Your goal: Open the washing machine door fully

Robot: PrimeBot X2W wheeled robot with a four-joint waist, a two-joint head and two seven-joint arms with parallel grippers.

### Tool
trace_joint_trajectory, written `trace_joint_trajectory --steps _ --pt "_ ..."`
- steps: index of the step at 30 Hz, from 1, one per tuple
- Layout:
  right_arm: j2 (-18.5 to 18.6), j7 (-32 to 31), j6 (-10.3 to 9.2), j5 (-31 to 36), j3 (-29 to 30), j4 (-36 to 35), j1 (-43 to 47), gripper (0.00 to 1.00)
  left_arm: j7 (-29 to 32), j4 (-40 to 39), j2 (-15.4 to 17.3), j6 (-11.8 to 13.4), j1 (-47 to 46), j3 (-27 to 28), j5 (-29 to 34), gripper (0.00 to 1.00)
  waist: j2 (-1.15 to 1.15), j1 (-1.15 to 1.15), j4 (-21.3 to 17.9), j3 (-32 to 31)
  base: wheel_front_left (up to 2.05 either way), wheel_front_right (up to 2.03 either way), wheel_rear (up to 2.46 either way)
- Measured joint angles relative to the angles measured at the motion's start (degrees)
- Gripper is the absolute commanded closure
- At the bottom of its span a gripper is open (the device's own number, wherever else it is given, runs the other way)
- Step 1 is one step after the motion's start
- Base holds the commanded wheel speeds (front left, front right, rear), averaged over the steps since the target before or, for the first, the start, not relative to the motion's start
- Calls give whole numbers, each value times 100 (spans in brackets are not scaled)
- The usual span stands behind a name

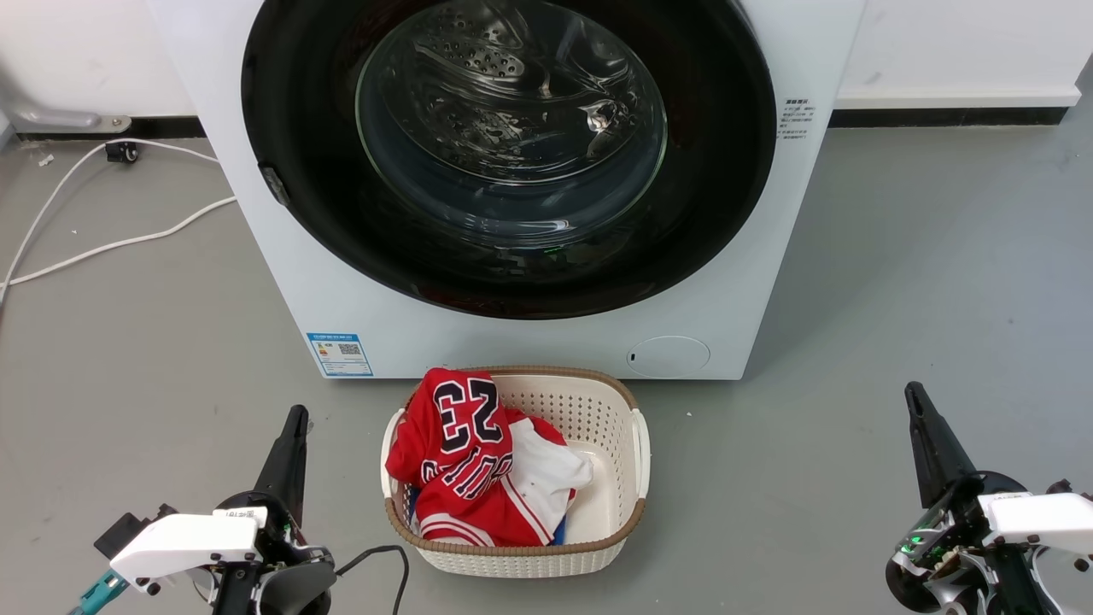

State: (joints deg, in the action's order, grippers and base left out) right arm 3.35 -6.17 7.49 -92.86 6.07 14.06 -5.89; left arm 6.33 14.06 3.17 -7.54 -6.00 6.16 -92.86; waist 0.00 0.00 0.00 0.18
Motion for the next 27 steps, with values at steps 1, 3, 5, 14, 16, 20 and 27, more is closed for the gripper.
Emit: trace_joint_trajectory --steps 1,3,5,14,16,20,27 --pt "0 0 0 1 1 0 0 100 1 0 0 0 0 1 1 100 0 0 0 0 0 0 0" --pt "-1 0 0 1 2 0 0 100 1 0 -1 0 -1 1 1 100 0 0 0 0 0 0 0" --pt "-2 0 0 1 3 0 0 100 1 0 -2 0 -1 2 1 100 0 0 0 0 0 0 0" --pt "-5 -11 0 8 10 0 -1 100 5 0 -7 0 -1 7 10 100 0 0 0 0 0 0 0" --pt "-7 -11 0 8 11 0 -1 100 5 0 -7 1 -1 7 18 100 0 0 0 0 0 0 0" --pt "-8 -12 0 8 13 0 -1 100 5 0 -8 0 -1 9 18 100 0 0 0 0 0 0 0" --pt "-20 -14 -1 8 8 126 92 0 5 125 -24 3 93 -11 16 0 0 0 0 0 0 0 0"
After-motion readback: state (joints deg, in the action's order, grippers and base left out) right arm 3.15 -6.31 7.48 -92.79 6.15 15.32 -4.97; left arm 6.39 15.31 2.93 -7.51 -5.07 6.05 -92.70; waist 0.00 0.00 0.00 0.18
